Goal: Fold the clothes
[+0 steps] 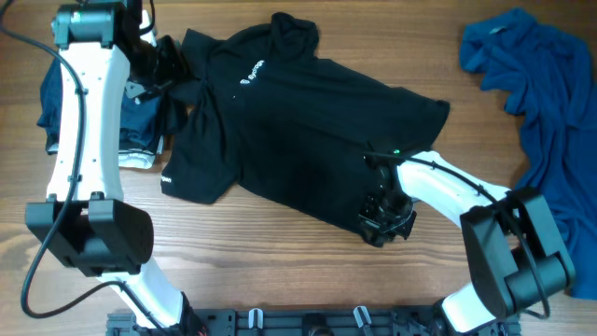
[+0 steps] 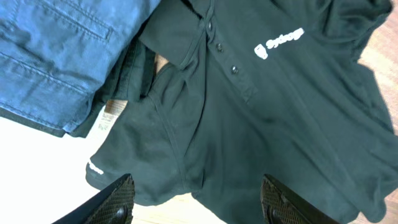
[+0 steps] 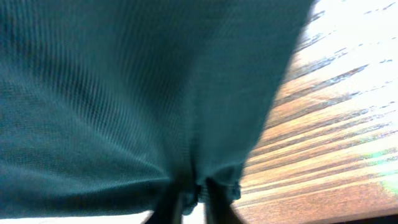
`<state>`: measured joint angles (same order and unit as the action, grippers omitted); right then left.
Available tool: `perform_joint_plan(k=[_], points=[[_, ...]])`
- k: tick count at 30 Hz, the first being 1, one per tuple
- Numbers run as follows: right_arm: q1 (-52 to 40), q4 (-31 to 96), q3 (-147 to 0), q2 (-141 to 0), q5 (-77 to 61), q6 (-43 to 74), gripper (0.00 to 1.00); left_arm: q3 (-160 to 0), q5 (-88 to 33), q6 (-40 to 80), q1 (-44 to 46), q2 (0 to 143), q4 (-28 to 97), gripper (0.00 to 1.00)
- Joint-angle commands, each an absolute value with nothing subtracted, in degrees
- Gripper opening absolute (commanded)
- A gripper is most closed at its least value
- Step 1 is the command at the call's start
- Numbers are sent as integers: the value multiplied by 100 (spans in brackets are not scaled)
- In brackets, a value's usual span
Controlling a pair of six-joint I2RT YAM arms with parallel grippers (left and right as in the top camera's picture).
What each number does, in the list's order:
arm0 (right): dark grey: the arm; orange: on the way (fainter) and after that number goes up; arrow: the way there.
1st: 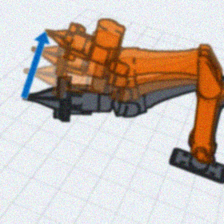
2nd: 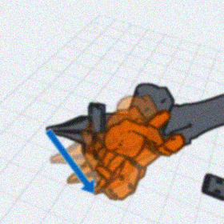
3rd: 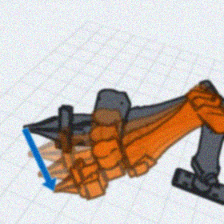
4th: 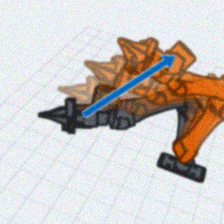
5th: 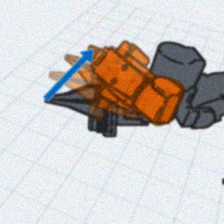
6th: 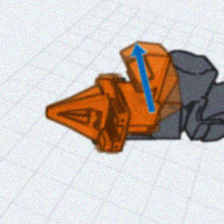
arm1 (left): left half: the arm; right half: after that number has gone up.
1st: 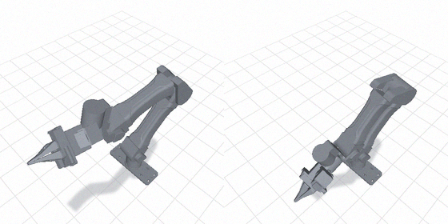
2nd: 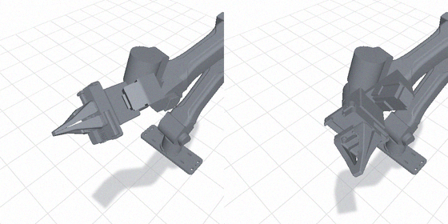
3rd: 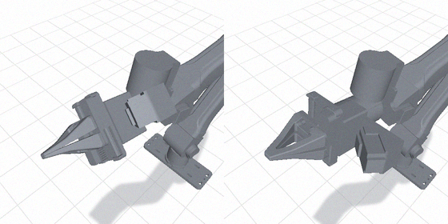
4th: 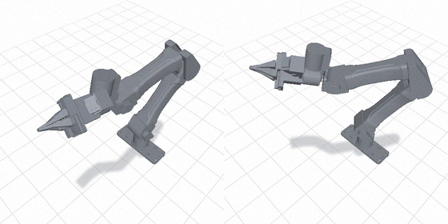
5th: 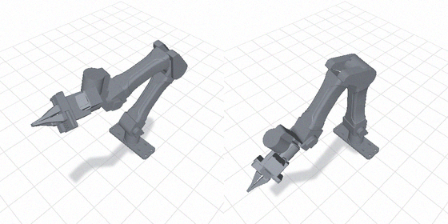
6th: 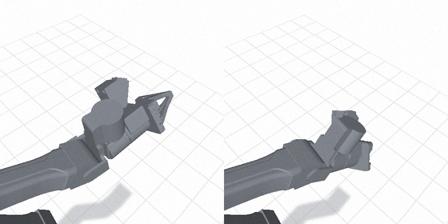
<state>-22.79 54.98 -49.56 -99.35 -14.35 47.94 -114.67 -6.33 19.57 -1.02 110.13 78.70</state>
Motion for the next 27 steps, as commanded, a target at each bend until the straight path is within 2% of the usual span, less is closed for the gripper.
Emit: perform_joint_plan(k=[1, 4, 5, 6, 7, 8, 12, 14, 18, 24, 27], points=[[-2292, 5293, -4803, -9994, -1369, 4901, 9, -11345, -698, 1846, -69, 10890, 7795, 65], [-2285, 5428, -4799, -9994, -1037, 4941, 21, -11345, -698, 1846, -69, 10890, 7793, 65], [-2279, 5485, -4768, -9996, -854, 4969, 21, -11345, -698, 1846, -69, 10890, 7791, 65], [-2239, 5544, -4733, -9996, -744, 4984, 17, -11345, -698, 1846, -69, 10890, 7784, 65], [-2075, 5686, -4676, -9996, -604, 5033, 7, -11345, -701, 1846, -69, 10890, 7773, 65], [-1883, 5798, -4635, -9996, -513, 5033, 4, -11345, -701, 1846, -69, 10890, 7773, 65], [-821, 6233, -4619, -9994, 161, 4840, 4, -11345, -701, 1848, -69, 10890, 7765, 66], [397, 6228, -4615, -9994, 27, 4630, 4, -11345, -701, 1848, -62, 10890, 7765, 66], [1527, 6003, -4678, -9994, 43, 4021, 4, -11345, -701, 1848, -47, 10890, 7752, 66], [2582, 6029, -4692, -9994, 21, 3441, 5, -11345, -705, 1850, -1, 10890, 7850, 66], [2663, 6073, -4838, -9994, -148, 3065, 12, -11345, -703, 1846, 165, 10884, 8108, 64]])
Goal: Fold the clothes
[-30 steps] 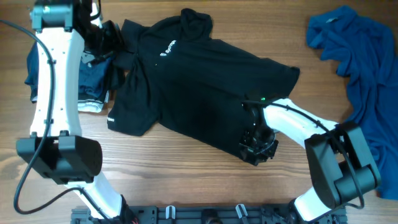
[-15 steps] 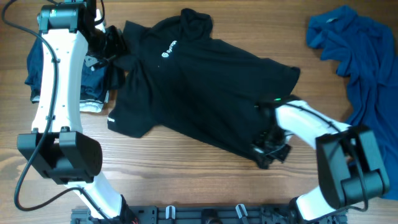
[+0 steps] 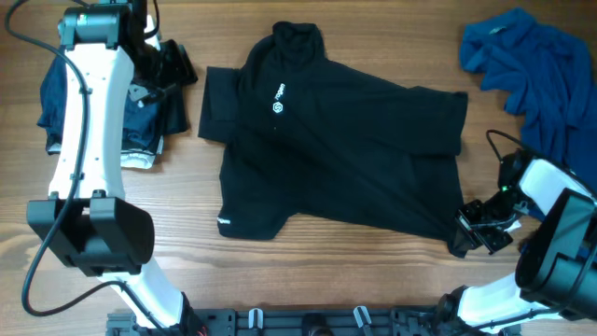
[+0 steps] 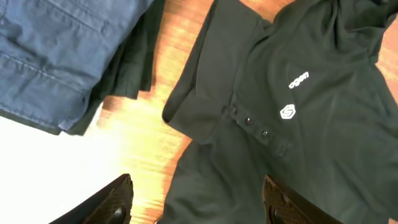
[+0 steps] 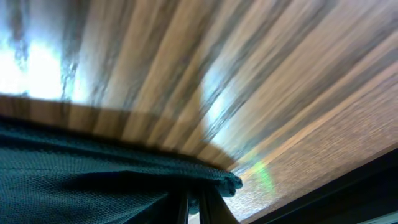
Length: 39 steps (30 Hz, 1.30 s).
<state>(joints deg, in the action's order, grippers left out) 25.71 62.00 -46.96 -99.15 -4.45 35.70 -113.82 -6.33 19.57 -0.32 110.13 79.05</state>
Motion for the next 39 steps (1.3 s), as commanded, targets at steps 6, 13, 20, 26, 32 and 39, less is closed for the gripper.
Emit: perform_joint_plan(k=[6, 13, 20, 26, 32, 39], points=[[2659, 6764, -5850, -9717, -303, 2842, 45, -11345, -698, 2003, 582, 10226, 8285, 63], [2421, 6801, -6775, -9395, -1155, 2095, 59, -10897, -696, 2191, 1393, 9815, 8897, 16], [2021, 5771, -6779, -9397, -1365, 2091, 55, -8300, -703, 3089, 1946, 9817, 7800, 4], [1643, 5214, -6779, -9397, -1361, 1938, 18, -6547, -701, 3452, 1905, 9826, 6626, 4], [1330, 4934, -6779, -9397, -1411, 1796, 25, -5588, -696, 3806, 1717, 9826, 5690, 4], [1302, 4884, -6777, -9397, -1610, 1802, 43, -4860, -1041, 4121, 1243, 9826, 5043, 4]])
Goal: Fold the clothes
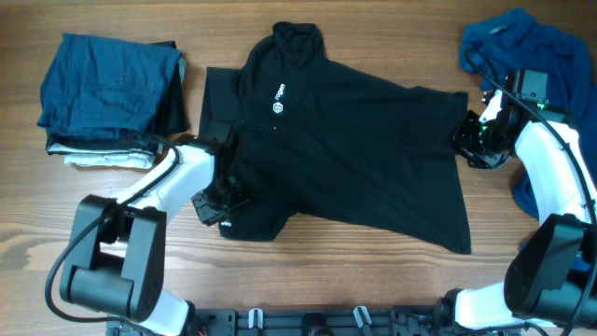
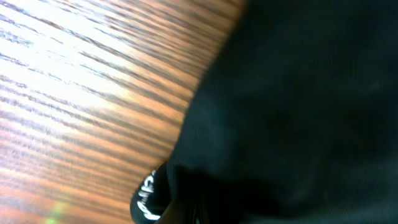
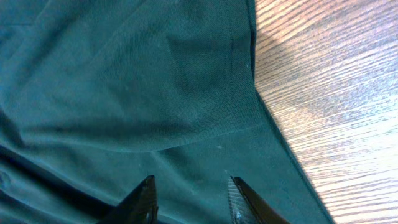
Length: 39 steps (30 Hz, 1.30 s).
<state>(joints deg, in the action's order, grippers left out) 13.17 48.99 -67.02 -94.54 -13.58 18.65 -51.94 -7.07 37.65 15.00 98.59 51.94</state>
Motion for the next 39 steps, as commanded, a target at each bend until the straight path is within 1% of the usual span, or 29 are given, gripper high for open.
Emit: perform_joint_plan(k=[1, 3, 6, 8, 11, 13, 15, 17, 19, 21, 25, 29, 30, 31, 32, 34, 36, 39], points=[[1302, 4862, -6777, -9397, -1686, 1798, 43, -4709, -1234, 4123, 1116, 9826, 4906, 4], [1302, 4814, -6777, -9397, -1680, 1796, 43, -4399, -1262, 4123, 902, 9826, 4724, 4], [1302, 4703, -6777, -9397, -1680, 1640, 44, -4191, -1262, 4121, 766, 9826, 4877, 4], [1302, 4604, -6777, -9397, -1678, 1448, 47, -4156, -1234, 4119, 690, 9826, 5264, 4], [1302, 4471, -6777, -9397, -1656, 1347, 57, -4156, -945, 4143, 679, 9824, 5655, 4], [1302, 4405, -6777, -9397, -1656, 1347, 59, -4156, -888, 4206, 676, 9824, 5817, 4], [1302, 4333, -6777, -9397, -1656, 1343, 61, -4156, -690, 4650, 633, 9824, 6075, 4], [1302, 4307, -6777, -9397, -1656, 1295, 62, -4156, -386, 4982, 554, 9813, 6254, 4], [1302, 4346, -6779, -9397, -1656, 1033, 60, -4156, -193, 5039, 467, 9778, 6307, 4], [1302, 4348, -6816, -9397, -1492, 1070, 60, -4158, -178, 5037, 408, 9651, 6302, 4], [1299, 4681, -7553, -9397, -1398, 1041, 60, -4329, -183, 4816, 405, 9052, 6392, 4], [1299, 4995, -8291, -9397, -1380, 886, 59, -4960, -231, 4491, 408, 8237, 6565, 4], [1297, 5063, -8399, -9397, -1352, 873, 60, -5262, -373, 4313, 410, 7985, 6499, 10], [1297, 5081, -8440, -9400, -1356, 875, 60, -5529, -556, 4097, 440, 7800, 6340, 20], [1295, 5072, -8440, -9400, -1356, 875, 61, -5789, -742, 3865, 480, 7662, 6099, 28], [1295, 5081, -8440, -9419, -1356, 878, 62, -6254, -967, 3376, 596, 7535, 5496, 34], [1295, 5059, -8440, -9430, -1354, 875, 62, -6788, -1066, 2952, 701, 7601, 5087, 34], [1295, 5046, -8440, -9430, -1356, 858, 62, -7642, -1059, 2698, 740, 7935, 4856, 29]])
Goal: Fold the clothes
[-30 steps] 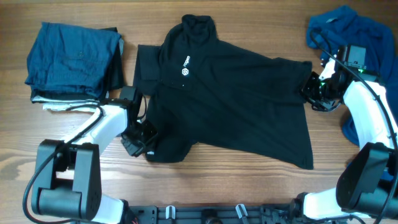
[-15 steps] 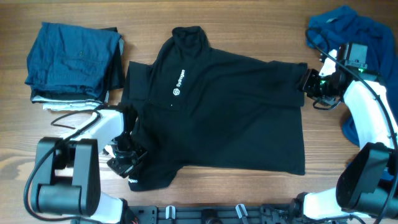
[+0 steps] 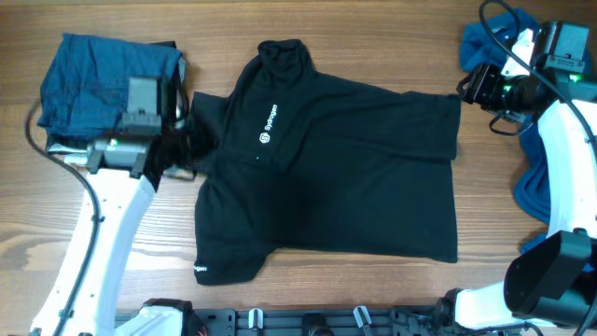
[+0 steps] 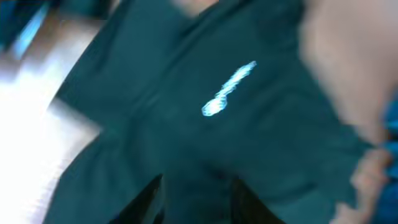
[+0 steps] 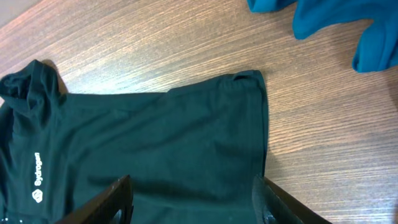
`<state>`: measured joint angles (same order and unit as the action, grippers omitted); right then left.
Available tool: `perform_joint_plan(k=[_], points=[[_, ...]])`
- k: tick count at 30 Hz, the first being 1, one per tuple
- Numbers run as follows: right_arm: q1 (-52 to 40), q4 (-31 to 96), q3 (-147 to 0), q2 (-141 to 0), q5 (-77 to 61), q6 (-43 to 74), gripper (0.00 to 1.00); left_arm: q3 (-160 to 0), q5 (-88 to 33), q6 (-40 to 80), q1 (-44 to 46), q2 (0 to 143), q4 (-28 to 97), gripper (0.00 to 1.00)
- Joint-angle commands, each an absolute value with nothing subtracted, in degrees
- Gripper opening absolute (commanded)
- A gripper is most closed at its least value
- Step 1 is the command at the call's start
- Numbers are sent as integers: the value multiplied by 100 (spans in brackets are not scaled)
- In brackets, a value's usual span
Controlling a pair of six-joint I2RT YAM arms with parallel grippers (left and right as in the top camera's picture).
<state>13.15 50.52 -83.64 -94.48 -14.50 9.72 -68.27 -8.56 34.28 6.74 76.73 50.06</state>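
A black polo shirt (image 3: pixel 326 177) lies spread flat, front up, collar (image 3: pixel 280 49) at the far side and white logo (image 3: pixel 269 126) on the chest. My left gripper (image 3: pixel 182 147) hovers open at the shirt's left sleeve; its wrist view is blurred and shows the logo (image 4: pixel 227 90) and open fingers (image 4: pixel 149 199) with nothing between them. My right gripper (image 3: pixel 478 86) is open above the right sleeve (image 5: pixel 249 84), its fingers (image 5: pixel 118 199) wide apart over the cloth.
A folded stack of blue and dark clothes (image 3: pixel 107 84) sits at the far left. A crumpled blue garment (image 3: pixel 546 149) lies along the right edge, under my right arm, and shows as blue cloth (image 5: pixel 336 18) in the right wrist view. Bare wooden table (image 3: pixel 373 299) runs along the front.
My left gripper let go of the shirt's lower left hem and is now open by the left sleeve. The right gripper moved farther back. The shirt's lower left hem now lies nearer the front.
The shirt first lay skewed, my right gripper shut on its lower hem and the left open by the folded stack. Then the hem was out to the right. Later the left was shut on the lower left hem, the right open at the sleeve. Now both are open.
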Motion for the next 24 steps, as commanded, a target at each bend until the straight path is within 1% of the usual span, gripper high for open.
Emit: perform_joint_plan(k=[1, 3, 5, 7, 8, 9, 10, 11, 14, 15, 16, 18, 22, 24], points=[[1295, 5030, -8440, -9430, -1356, 843, 60, -8023, -1017, 2598, 740, 8180, 4829, 27], [1284, 4998, -8442, -9430, -1378, 779, 57, -8689, -1020, 2504, 740, 8694, 4871, 23], [1229, 4995, -8442, -9430, -1380, 744, 51, -9465, -987, 2373, 740, 9367, 5074, 23], [1100, 4993, -8444, -9430, -1380, 742, 51, -10219, -906, 2349, 735, 10154, 5325, 24], [1035, 4954, -8442, -9430, -1378, 696, 53, -10457, -917, 2355, 729, 10473, 5365, 24], [985, 4877, -8442, -9430, -1374, 591, 60, -10558, -919, 2357, 729, 10648, 5358, 24], [952, 4779, -8442, -9430, -1275, 576, 76, -10578, -917, 2357, 729, 10777, 5299, 24], [945, 4685, -8442, -9430, -1092, 622, 84, -10575, -917, 2357, 727, 10849, 5251, 24], [945, 4587, -8442, -9430, -731, 617, 85, -10575, -919, 2355, 746, 11000, 5103, 25], [945, 4589, -8438, -9430, -731, 620, 88, -10575, -917, 2357, 766, 11013, 5072, 25], [945, 4591, -8429, -9430, -749, 622, 99, -10575, -917, 2355, 792, 11045, 5015, 25], [945, 4584, -8425, -9430, -744, 617, 99, -10575, -919, 2359, 860, 11166, 4772, 26], [945, 4587, -8425, -9430, -746, 617, 99, -10573, -958, 2585, 939, 11697, 4088, 33], [945, 4587, -8425, -9430, -744, 617, 99, -10573, -1031, 2786, 939, 12136, 3481, 31]])
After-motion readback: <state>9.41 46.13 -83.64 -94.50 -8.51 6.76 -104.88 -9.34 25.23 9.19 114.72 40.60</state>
